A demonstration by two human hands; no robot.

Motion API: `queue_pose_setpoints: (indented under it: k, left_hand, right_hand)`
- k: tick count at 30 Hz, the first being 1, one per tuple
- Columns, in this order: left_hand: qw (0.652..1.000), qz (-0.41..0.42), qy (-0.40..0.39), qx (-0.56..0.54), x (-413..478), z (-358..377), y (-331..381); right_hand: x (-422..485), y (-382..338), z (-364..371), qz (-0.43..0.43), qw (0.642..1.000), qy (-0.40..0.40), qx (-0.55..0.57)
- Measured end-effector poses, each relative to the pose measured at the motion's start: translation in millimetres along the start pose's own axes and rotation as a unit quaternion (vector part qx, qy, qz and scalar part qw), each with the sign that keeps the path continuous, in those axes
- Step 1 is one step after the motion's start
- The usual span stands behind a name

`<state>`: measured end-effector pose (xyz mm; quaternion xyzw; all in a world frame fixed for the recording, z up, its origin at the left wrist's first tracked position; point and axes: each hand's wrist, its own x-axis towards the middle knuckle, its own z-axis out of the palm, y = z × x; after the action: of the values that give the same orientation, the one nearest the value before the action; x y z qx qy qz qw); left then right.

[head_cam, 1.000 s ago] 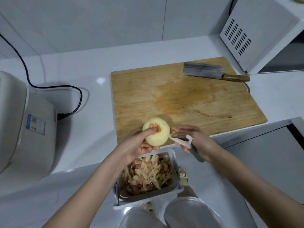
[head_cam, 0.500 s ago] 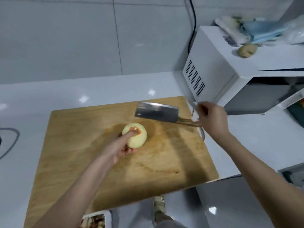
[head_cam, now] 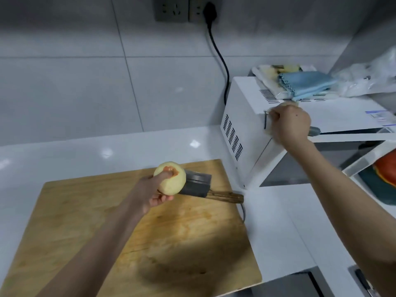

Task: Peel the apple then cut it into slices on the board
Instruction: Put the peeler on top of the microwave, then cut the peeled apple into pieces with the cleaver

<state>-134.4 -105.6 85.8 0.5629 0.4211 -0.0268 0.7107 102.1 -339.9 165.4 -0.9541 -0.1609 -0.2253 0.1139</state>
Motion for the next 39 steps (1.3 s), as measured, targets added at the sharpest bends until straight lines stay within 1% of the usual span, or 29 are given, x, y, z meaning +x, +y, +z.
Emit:
queue_pose_setpoints:
  k: [3, 7, 8, 9, 10, 11, 12, 13, 14, 15, 16, 17, 18, 19, 21, 24, 26, 28, 30, 32, 33, 36, 39]
  left_hand:
    - [1.000, 0.007, -0.010, 0.005, 1.4, 3.8, 8.2]
    - [0.999, 0.001, -0.028, 0.016, 1.8, 5.2, 10.9]
    - [0.999, -0.001, -0.032, 0.018, 2.2, 4.5, 11.4]
    - [0.999, -0.001, -0.035, 0.019, 3.3, 3.2, 11.9]
    - [0.999, 0.000, -0.036, 0.019, 5.1, 1.7, 12.1]
    - [0.999, 0.001, -0.035, 0.018, 6.9, -0.2, 11.8]
    - [0.999, 0.000, -0.032, 0.019, 8.9, -2.6, 10.7]
    - [0.999, -0.002, -0.028, 0.018, 11.3, -5.5, 8.3]
    - [1.000, -0.005, -0.023, 0.017, 13.3, -9.4, 4.8]
    - [1.000, -0.010, -0.017, 0.015, 14.5, -13.7, 0.6]
    - [1.000, -0.016, -0.010, 0.014, 15.3, -18.7, -4.7]
    - [1.000, -0.021, -0.003, 0.016, 15.7, -24.3, -10.3]
    - [1.000, -0.024, 0.004, 0.019, 16.4, -30.4, -16.0]
    - [0.999, -0.027, 0.014, 0.023, 17.2, -36.5, -21.8]
    - [0.998, -0.035, 0.038, 0.027, 20.4, -48.7, -33.9]
    - [0.996, -0.051, 0.068, 0.029, 28.7, -64.3, -51.5]
    - [0.995, -0.059, 0.075, 0.026, 34.3, -69.7, -59.5]
    - [0.995, -0.064, 0.072, 0.018, 38.8, -71.4, -64.9]
    - [0.996, -0.056, 0.065, 0.015, 40.7, -70.1, -68.6]
    - [0.998, -0.038, 0.058, 0.005, 40.5, -68.0, -72.5]
    - [0.998, -0.028, 0.054, 0.001, 40.4, -67.7, -74.7]
    - [0.998, -0.003, 0.060, 0.002, 41.6, -68.7, -80.4]
    - [0.997, 0.012, 0.076, 0.014, 44.4, -70.2, -89.5]
  right_hand:
    - [5.2, 10.0, 5.5, -0.016, 0.999, 0.052, 0.001]
    - [11.8, 16.7, 9.6, 0.005, 0.998, 0.069, -0.008]
    - [11.2, 13.2, 6.9, 0.008, 0.995, 0.097, -0.010]
    - [7.4, 5.9, 2.7, 0.003, 0.990, 0.142, -0.007]
    - [-1.3, -5.4, -1.8, -0.023, 0.982, 0.188, 0.010]
    - [-15.7, -20.6, -1.1, -0.062, 0.975, 0.209, 0.035]
    - [-35.0, -37.4, 5.1, -0.110, 0.973, 0.191, 0.068]
    - [-57.8, -54.7, 14.0, -0.159, 0.974, 0.131, 0.096]
    - [-81.6, -70.4, 27.5, -0.201, 0.974, 0.038, 0.096]
    - [-102.6, -82.4, 44.2, -0.223, 0.970, -0.079, 0.057]
    - [-118.2, -88.8, 62.4, -0.216, 0.957, -0.193, 0.002]
    - [-129.3, -91.1, 79.1, -0.195, 0.940, -0.277, -0.047]
    - [-136.2, -91.2, 92.2, -0.183, 0.923, -0.327, -0.085]
    - [-139.7, -88.7, 103.1, -0.177, 0.913, -0.351, -0.106]
    - [-143.2, -86.6, 115.0, -0.182, 0.901, -0.375, -0.117]
    - [-147.2, -84.5, 125.0, -0.209, 0.890, -0.390, -0.108]
    - [-149.7, -85.8, 123.9, -0.202, 0.892, -0.394, -0.089]
    - [-154.4, -92.5, 114.0, -0.178, 0.912, -0.368, -0.027]
    - [-158.8, -103.2, 98.7, -0.118, 0.932, -0.334, 0.081]
    - [-162.3, -117.3, 79.5, -0.058, 0.926, -0.325, 0.186]
    - [-163.9, -125.2, 71.6, -0.053, 0.922, -0.317, 0.215]
    - [-168.8, -150.1, 51.4, -0.089, 0.908, -0.321, 0.253]
    - [-176.0, -172.1, 38.5, -0.149, 0.903, -0.336, 0.224]
